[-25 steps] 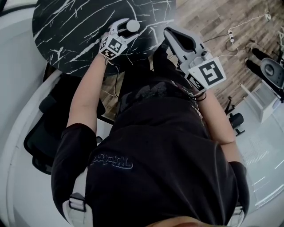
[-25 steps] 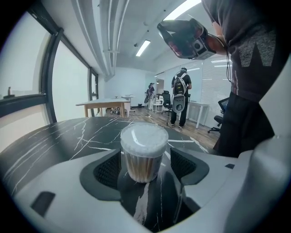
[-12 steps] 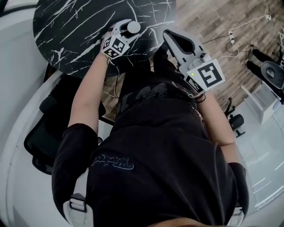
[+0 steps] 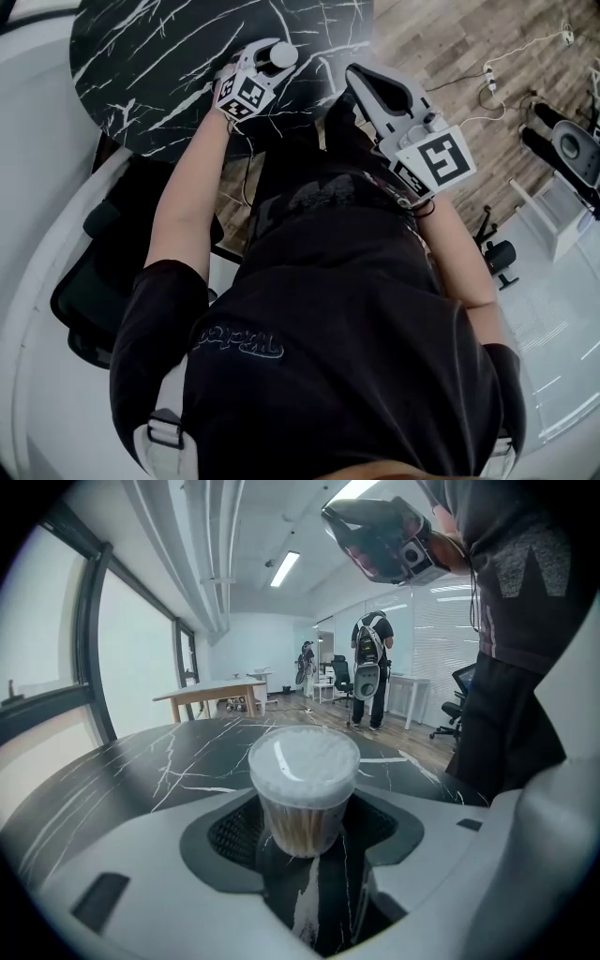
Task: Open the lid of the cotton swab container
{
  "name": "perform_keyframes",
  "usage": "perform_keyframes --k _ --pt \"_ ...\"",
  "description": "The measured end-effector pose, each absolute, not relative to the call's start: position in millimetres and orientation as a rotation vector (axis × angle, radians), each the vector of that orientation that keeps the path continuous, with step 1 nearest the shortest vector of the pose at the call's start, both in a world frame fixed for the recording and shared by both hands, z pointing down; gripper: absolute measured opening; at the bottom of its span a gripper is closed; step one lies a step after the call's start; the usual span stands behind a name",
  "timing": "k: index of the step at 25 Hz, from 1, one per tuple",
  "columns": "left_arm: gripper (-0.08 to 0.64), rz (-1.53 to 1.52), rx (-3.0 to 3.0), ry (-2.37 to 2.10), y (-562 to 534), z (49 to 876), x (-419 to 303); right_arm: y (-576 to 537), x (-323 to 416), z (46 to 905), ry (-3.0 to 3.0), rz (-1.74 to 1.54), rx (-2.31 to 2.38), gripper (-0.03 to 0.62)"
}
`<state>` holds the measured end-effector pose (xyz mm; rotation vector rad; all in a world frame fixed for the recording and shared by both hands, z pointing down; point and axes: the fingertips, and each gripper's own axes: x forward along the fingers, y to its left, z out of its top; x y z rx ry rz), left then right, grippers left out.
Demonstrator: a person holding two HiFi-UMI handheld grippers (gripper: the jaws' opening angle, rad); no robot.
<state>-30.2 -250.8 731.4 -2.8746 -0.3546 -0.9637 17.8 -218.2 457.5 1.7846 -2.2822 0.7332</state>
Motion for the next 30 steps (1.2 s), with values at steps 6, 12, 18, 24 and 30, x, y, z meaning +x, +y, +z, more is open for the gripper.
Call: perform_keyframes --k 6,12,18,24,30 --pt "0.268 -0.975 -2.88 -0.367 -251.0 730.9 -30.5 -217.4 18.2 455.1 -2.28 0.724 1.789 0.02" --pt "0.268 -0.976 -2.915 -0.32 -255.5 721.7 -28.8 -214.7 17.5 454.0 -2.282 0.715 1.793 0.02" --pt "0.268 -0.971 -2.95 -0.261 -263.6 702.3 -27.6 -221.1 17.6 445.5 -2.298 0.673 1.802 0.02" --pt "0.268 -0.937 -2.93 -0.296 -265.1 666.3 -20.5 -224.8 19.7 436.2 -2.316 0.625 1.816 0.02" --pt "0.268 -0.988 -2.915 -0.362 -255.3 630.3 -20.6 -224.4 18.6 426.6 -2.338 0.558 1.813 0.02"
